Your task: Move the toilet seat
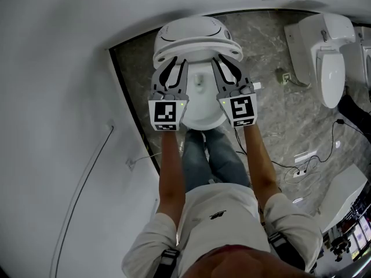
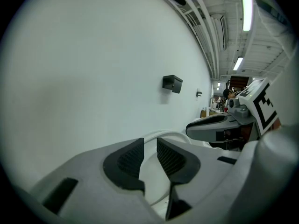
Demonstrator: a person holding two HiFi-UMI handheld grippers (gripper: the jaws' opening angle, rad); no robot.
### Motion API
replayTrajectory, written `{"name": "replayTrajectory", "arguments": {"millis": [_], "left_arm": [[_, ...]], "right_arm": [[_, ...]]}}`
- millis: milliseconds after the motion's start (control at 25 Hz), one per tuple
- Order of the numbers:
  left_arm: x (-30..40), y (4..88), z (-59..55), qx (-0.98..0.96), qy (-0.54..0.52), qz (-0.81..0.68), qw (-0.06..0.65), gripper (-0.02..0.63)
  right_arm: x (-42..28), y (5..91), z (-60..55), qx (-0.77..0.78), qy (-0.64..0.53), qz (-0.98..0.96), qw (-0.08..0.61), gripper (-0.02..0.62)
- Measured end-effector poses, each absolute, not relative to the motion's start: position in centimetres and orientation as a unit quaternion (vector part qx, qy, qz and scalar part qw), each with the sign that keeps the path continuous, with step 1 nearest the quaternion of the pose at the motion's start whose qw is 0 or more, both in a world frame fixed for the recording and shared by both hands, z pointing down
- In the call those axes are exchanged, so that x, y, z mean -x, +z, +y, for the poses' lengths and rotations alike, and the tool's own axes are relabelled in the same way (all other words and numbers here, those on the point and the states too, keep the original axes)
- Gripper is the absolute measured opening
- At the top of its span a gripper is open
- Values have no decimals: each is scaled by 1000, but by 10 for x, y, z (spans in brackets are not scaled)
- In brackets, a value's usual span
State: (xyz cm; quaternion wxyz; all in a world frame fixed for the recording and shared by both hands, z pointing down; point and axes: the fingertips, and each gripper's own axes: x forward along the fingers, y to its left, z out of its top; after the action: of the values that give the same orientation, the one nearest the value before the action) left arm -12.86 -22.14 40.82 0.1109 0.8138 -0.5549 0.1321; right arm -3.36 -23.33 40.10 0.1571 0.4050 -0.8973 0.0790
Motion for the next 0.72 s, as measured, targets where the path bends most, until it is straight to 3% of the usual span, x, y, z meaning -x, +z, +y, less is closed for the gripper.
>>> {"name": "replayTrajectory", "arguments": {"millis": [280, 720], "left_arm": [[125, 403, -209, -818, 131, -549, 106, 49], [120, 406, -179, -821, 130, -545, 114, 34]], "right_arm": [[30, 394, -219, -399, 77, -902, 149, 46], [22, 395, -193, -395, 72, -902, 157, 32]]}}
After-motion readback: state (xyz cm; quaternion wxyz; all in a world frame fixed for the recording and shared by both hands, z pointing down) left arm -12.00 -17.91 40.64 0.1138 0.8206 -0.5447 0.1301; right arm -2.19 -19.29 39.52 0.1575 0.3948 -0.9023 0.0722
